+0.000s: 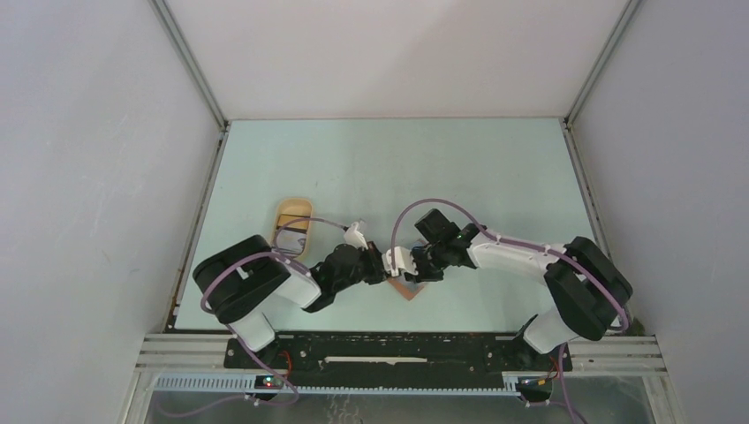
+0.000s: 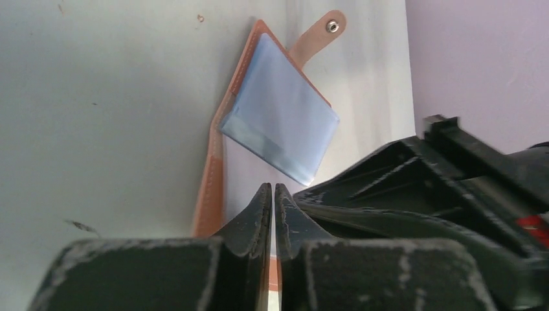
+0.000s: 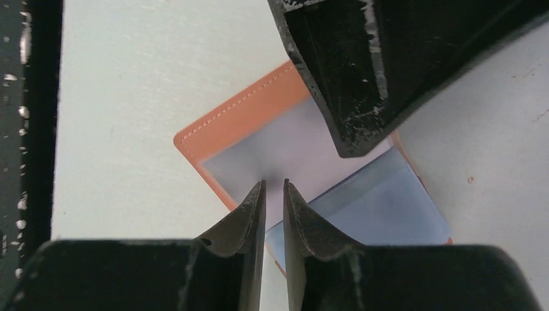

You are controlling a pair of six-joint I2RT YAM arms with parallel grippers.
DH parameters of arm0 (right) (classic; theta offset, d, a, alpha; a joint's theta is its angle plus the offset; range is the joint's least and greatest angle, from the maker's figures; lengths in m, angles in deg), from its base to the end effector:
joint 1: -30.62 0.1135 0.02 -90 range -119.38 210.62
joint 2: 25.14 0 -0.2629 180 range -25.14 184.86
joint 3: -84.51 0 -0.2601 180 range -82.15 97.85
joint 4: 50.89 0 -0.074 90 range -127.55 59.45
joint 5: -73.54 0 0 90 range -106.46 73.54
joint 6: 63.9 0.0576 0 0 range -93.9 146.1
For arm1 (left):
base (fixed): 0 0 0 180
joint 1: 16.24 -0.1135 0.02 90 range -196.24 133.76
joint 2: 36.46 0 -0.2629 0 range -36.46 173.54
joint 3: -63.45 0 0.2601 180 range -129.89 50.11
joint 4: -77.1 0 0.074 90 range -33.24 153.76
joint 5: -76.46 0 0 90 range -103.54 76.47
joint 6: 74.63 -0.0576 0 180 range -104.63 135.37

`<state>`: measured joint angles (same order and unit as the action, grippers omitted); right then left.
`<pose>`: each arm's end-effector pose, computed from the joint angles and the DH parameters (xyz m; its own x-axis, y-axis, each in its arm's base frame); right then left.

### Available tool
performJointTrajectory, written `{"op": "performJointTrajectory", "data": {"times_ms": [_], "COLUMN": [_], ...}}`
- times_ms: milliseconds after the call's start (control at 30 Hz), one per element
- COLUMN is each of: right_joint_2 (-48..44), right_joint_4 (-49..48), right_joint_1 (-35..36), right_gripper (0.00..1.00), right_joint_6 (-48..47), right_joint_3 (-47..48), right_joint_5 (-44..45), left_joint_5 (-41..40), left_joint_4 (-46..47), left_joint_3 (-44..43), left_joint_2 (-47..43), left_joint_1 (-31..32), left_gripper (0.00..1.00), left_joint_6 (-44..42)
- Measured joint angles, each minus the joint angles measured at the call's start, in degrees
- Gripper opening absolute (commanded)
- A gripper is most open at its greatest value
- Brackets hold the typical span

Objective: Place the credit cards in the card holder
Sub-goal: Open the card holder at the center of the board.

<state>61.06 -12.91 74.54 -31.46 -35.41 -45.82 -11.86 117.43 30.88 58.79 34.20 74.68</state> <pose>0.1896 0.2218 0.1496 0.2928 -0.7392 -0.6065 -0.9539 -0.2695 -0.1321 0.1803 -0.2209 0.0942 -0.8012 -0.3798 -0.4625 0.1939 0.5664 -0.8010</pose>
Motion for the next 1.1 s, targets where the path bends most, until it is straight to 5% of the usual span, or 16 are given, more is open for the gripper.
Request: {"op": "performJointTrajectory", "data": {"times_ms": [267, 500, 600, 700, 767, 933, 1100], "right_joint_2": [2.9, 2.6, 2.2, 2.2, 2.2, 2.2, 3.1], "right_joint_4": [-2.0, -1.9, -1.3, -0.8, -0.2, 1.1, 2.2], "right_joint_1": [5.1, 5.6, 5.3, 4.3, 3.7, 2.1, 0.3], "right_gripper": [0.23, 0.27, 0.28, 0.28, 0.28, 0.30, 0.30], "right_joint_6": [0.0, 1.4, 2.8, 4.3, 5.5, 8.5, 12.5], "right_joint_3": [0.0, 0.5, 1.7, 3.2, 4.1, 6.1, 8.5], "right_joint_5": [6.3, 7.3, 6.8, 6.0, 5.3, 3.5, 2.0], "left_joint_5": [-0.3, -4.7, -9.5, -15.8, -19.4, -21.4, -15.3], "left_joint_4": [-1.3, -15.4, -27.3, -38.5, -43.4, -49.3, -51.8], "left_joint_3": [3.5, 5.6, 5.2, 3.5, 3.0, 2.8, 0.1], "left_joint_2": [-8.5, -29.7, -41.9, -51.3, -56.6, -62.3, -56.5], "left_joint_1": [-0.7, -4.3, -5.5, -6.3, -8.2, -18.4, -29.6], "left_gripper": [0.11, 0.26, 0.47, 0.86, 0.94, 0.97, 0.94], "left_joint_6": [-1.3, -7.3, -12.0, -16.7, -18.7, -20.4, -19.9]}}
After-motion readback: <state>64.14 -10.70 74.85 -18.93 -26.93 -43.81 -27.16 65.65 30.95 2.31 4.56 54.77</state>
